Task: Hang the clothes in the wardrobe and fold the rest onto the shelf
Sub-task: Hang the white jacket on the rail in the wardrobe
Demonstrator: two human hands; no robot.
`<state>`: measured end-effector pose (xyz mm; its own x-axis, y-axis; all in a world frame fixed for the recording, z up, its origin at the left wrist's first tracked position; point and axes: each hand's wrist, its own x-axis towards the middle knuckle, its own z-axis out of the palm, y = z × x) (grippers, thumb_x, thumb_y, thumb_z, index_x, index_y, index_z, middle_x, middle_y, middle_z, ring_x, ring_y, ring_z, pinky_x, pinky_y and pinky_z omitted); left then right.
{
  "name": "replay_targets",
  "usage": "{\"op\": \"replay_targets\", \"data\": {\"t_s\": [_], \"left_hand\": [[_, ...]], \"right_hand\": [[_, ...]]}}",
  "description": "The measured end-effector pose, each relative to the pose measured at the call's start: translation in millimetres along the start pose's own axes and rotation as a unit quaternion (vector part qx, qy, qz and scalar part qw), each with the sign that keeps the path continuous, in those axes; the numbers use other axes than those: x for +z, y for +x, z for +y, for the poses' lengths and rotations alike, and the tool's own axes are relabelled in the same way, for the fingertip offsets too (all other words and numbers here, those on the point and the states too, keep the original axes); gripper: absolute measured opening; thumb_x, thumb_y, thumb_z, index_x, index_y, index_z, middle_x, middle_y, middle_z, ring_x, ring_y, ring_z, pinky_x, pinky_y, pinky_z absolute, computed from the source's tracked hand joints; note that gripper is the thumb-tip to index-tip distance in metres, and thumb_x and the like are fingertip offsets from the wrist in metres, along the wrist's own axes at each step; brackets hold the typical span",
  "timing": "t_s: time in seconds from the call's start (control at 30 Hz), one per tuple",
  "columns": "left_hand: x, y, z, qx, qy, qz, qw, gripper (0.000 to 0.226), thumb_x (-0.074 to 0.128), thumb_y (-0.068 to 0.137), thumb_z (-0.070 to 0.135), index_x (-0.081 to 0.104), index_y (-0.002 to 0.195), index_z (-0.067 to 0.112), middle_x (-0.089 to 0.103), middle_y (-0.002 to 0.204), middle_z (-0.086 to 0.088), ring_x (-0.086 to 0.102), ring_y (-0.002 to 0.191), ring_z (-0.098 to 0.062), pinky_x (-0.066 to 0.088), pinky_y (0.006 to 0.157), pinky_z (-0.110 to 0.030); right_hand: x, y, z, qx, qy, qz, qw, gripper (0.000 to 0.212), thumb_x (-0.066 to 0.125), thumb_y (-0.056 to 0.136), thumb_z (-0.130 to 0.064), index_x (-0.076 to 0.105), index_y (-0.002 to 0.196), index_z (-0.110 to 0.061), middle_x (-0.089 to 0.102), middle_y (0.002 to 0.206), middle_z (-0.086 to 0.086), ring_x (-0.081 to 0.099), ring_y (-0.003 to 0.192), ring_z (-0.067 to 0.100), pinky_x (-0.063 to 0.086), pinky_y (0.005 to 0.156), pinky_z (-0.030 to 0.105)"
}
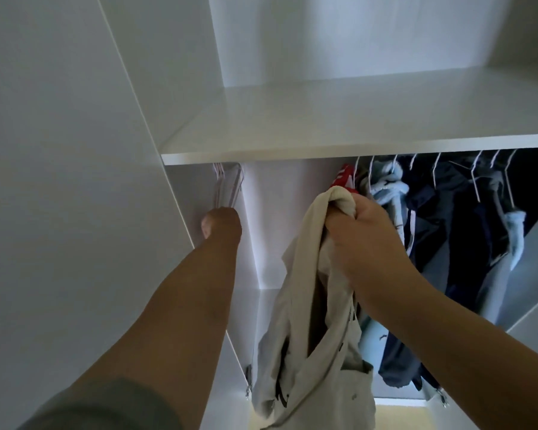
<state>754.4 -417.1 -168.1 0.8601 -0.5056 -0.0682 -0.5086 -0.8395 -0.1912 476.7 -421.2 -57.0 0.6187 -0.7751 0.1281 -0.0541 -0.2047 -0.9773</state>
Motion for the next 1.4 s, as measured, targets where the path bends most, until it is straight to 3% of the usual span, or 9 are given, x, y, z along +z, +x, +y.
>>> {"op": "replay_targets", "data": {"t_s": [0.1,0.23,0.3,0.53,0.8,0.97,1.07,1.23,1.4], "left_hand": [[10,15,-1,-0.001,0.038,0.023,0.999,0.03,0.052,0.092,0.009,0.063,0.12,0.008,0.063,0.122,-0.008,0.061,0.112,-0.026,0.049,0.073,-0.033],[19,27,-6,-0.002,0.05,0.033,0.998,0.03,0.05,0.094,0.01,0.062,0.121,0.01,0.063,0.124,-0.007,0.06,0.115,-0.026,0.049,0.078,-0.033],[20,29,-6,-0.005,0.032,0.03,0.999,0.029,0.051,0.093,0.01,0.063,0.12,0.01,0.063,0.124,-0.007,0.059,0.115,-0.026,0.049,0.079,-0.034],[13,31,6,-0.071,-0.266,0.008,0.961,0.035,0.038,0.097,0.013,0.059,0.121,0.0,0.056,0.13,-0.018,0.054,0.119,-0.035,0.044,0.093,-0.042],[15,-6,14,-0.072,-0.365,0.136,0.918,0.028,0.034,0.101,0.014,0.054,0.113,-0.002,0.064,0.113,-0.022,0.061,0.104,-0.037,0.046,0.084,-0.035],[16,-77,11,-0.078,-0.416,0.158,0.892,0.032,0.033,0.102,0.015,0.058,0.103,-0.004,0.065,0.107,-0.022,0.061,0.1,-0.036,0.044,0.08,-0.034],[14,-134,4,-0.082,-0.426,0.155,0.887,0.031,0.035,0.101,0.015,0.061,0.097,-0.002,0.065,0.104,-0.019,0.061,0.097,-0.033,0.04,0.074,-0.031],[10,-235,-16,-0.068,-0.407,0.166,0.896,0.032,0.04,0.1,0.022,0.06,0.082,0.006,0.061,0.082,-0.011,0.06,0.082,-0.029,0.035,0.066,-0.028],[-13,-344,-31,-0.042,-0.369,0.173,0.912,0.035,0.041,0.099,0.025,0.068,0.087,0.007,0.068,0.086,-0.008,0.06,0.078,-0.025,0.046,0.07,-0.031]], "right_hand": [[10,8,5,0.006,-0.006,-0.005,1.0,0.024,0.043,0.096,-0.016,0.051,0.073,-0.013,0.049,0.065,0.003,0.047,0.057,0.012,0.042,0.048,0.018],[18,15,11,0.014,-0.011,-0.003,1.0,0.023,0.043,0.094,-0.016,0.051,0.073,-0.013,0.051,0.072,0.009,0.05,0.066,0.019,0.047,0.063,0.035],[22,17,14,0.015,-0.022,0.002,1.0,0.025,0.043,0.095,-0.017,0.05,0.072,-0.014,0.051,0.07,0.006,0.049,0.064,0.016,0.045,0.062,0.032],[27,23,23,0.037,-0.035,0.007,0.999,0.025,0.042,0.095,-0.015,0.045,0.071,-0.013,0.046,0.068,0.006,0.044,0.061,0.015,0.041,0.058,0.03],[15,21,30,0.04,-0.032,-0.005,0.999,0.025,0.042,0.097,-0.014,0.047,0.072,-0.012,0.047,0.069,0.006,0.045,0.06,0.013,0.04,0.055,0.022],[-2,5,32,0.039,-0.017,-0.005,0.999,0.016,0.044,0.095,-0.011,0.054,0.085,-0.004,0.047,0.071,0.011,0.046,0.062,0.017,0.041,0.057,0.024],[-17,-11,30,0.013,-0.035,-0.006,0.999,0.015,0.044,0.094,-0.007,0.048,0.08,-0.005,0.042,0.065,0.004,0.038,0.054,0.011,0.034,0.046,0.011],[-46,-37,34,-0.044,-0.089,-0.027,0.995,0.024,0.048,0.091,-0.013,0.046,0.069,-0.02,0.045,0.064,-0.005,0.04,0.054,0.006,0.034,0.052,0.019],[-75,-63,47,-0.083,-0.133,0.004,0.988,0.009,0.046,0.093,-0.013,0.054,0.091,-0.01,0.053,0.072,0.001,0.05,0.065,0.017,0.041,0.059,0.028]]}}
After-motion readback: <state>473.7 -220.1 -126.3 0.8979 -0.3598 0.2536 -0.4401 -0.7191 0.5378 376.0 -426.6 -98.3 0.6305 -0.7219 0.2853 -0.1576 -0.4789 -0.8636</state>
